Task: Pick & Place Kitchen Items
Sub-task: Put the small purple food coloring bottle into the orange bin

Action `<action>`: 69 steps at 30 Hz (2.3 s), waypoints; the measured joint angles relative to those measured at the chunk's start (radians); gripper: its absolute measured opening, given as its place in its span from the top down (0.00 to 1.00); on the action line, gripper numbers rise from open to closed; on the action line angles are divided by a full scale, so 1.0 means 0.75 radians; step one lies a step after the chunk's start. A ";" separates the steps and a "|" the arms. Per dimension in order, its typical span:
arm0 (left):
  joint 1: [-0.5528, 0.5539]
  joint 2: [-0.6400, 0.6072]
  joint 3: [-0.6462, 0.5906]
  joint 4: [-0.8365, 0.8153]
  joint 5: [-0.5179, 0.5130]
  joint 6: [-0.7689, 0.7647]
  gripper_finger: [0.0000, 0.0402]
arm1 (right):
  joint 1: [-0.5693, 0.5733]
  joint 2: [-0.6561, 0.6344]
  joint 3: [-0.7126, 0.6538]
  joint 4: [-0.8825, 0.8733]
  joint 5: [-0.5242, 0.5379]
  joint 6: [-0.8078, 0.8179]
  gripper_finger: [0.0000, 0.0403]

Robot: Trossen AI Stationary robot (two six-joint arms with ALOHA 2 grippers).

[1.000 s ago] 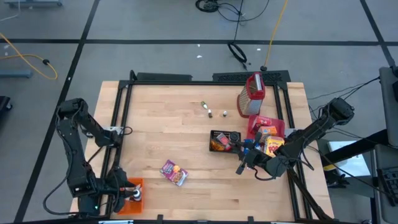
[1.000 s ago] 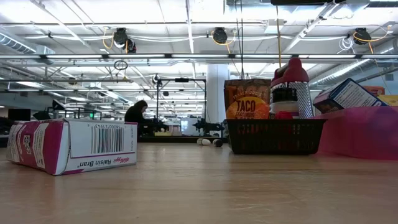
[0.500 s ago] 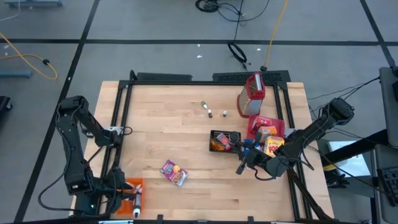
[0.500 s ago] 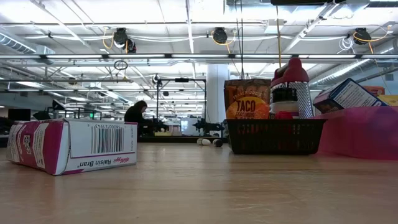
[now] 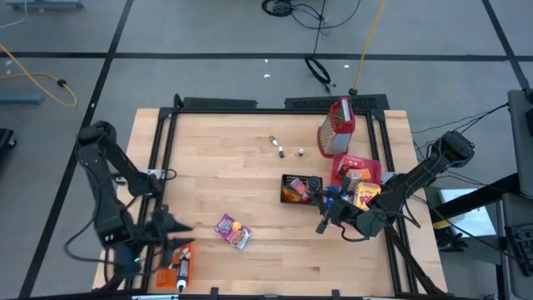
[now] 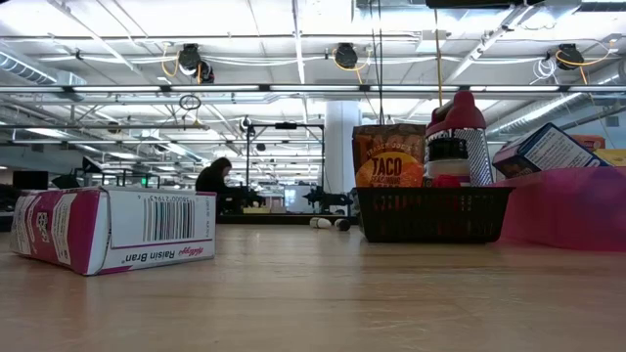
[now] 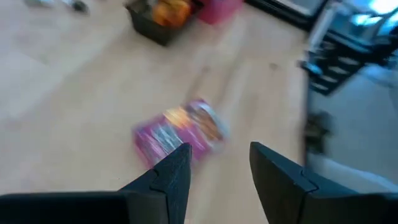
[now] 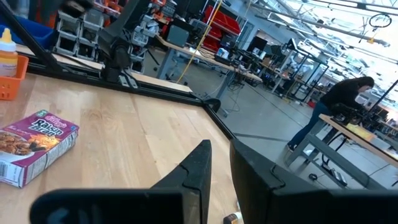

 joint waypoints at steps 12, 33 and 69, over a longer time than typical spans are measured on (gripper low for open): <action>0.605 0.001 0.000 0.006 0.123 0.719 0.59 | 0.000 0.000 0.000 0.000 0.000 0.014 0.87; 1.612 0.252 0.000 0.768 0.843 2.003 0.59 | 0.000 0.000 0.000 0.000 0.000 -0.039 0.87; 2.091 0.955 0.489 0.810 1.181 2.705 0.59 | -0.065 -0.001 0.002 -0.004 -0.001 -0.085 0.87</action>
